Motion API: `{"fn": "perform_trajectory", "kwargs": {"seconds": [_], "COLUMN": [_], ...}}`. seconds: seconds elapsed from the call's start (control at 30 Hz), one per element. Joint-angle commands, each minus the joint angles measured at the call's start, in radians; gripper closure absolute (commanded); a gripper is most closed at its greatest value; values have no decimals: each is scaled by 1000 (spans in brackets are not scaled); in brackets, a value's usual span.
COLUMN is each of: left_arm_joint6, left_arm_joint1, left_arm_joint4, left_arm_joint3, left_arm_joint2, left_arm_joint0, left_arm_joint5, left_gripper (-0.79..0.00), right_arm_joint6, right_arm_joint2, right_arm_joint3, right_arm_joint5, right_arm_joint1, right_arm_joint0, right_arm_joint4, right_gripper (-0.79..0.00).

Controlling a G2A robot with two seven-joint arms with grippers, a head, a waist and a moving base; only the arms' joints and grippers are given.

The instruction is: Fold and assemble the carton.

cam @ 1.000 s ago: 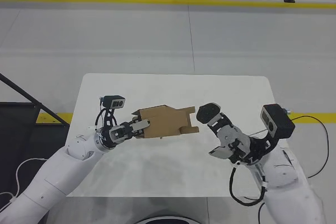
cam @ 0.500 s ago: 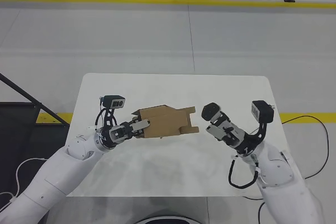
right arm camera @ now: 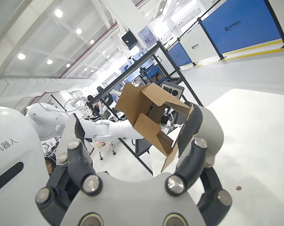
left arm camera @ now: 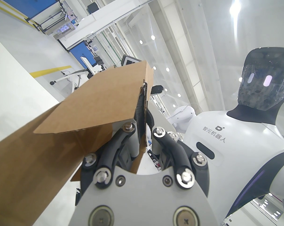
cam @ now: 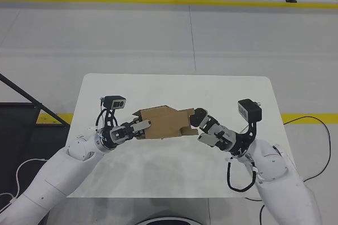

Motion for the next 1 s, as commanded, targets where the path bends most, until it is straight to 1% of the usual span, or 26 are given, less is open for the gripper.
{"fn": "perform_trajectory", "kwargs": {"seconds": [0.0,0.17,0.57,0.8,0.97], "left_arm_joint6": [0,0,0,0,0], "left_arm_joint1": [0,0,0,0,0], "left_arm_joint4": [0,0,0,0,0], "left_arm_joint3": [0,0,0,0,0], "left_arm_joint2": [0,0,0,0,0], "left_arm_joint0": [0,0,0,0,0], "left_arm_joint5": [0,0,0,0,0], "left_gripper": [0,0,0,0,0], "right_arm_joint6": [3,8,10,-31,-65], "right_arm_joint2": [-4,-20,-79,-108,-116], "right_arm_joint3": [-9,-32,-47,-26,-11], "right_arm_joint5": [-3,-11,16,42,37], "right_arm_joint1": [0,-1,-9,-18,-23], "right_arm_joint0": [-1,-2,24,50,59], "right_arm_joint4": [-1,-12,-68,-106,-113], "right_gripper": [-785,-785,-785,-785,-785]}}
